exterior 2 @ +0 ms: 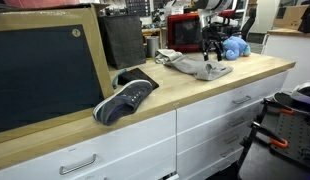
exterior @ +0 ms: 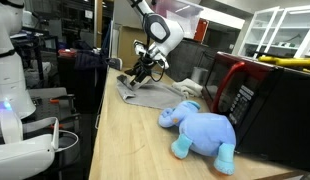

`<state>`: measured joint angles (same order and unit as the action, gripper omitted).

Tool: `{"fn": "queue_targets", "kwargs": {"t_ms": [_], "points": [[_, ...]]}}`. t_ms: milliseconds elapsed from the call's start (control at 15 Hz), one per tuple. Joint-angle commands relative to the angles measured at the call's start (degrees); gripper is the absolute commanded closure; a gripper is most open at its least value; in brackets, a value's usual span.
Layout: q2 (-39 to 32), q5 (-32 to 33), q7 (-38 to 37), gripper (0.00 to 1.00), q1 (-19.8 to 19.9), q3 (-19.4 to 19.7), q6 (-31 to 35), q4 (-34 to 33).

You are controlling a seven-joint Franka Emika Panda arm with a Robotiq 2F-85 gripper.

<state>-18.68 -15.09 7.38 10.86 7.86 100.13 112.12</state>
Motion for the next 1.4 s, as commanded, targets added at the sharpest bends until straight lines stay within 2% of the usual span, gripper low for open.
{"fn": "queue_targets", "kwargs": {"t_ms": [0,333,400,533,1000,1133,1333], "points": [[4.81,-4.58,-5.49,0.0,-1.08,-0.61,8.87,6.64],[7.3,-4.14,-13.36,0.0,-2.97,-0.17,18.6,12.56],[7.54,-3.87,-14.9,0.25,-3.14,-0.1,19.56,13.17],[7.94,-3.93,-18.11,0.34,-3.35,-0.02,21.12,14.03],[8.49,-1.12,-26.8,0.88,-3.72,0.4,21.33,14.41],[8.54,0.09,-28.31,1.0,-3.7,0.52,20.64,14.2],[9.24,-1.43,-28.63,1.0,-3.62,-0.07,19.81,13.59]]}}
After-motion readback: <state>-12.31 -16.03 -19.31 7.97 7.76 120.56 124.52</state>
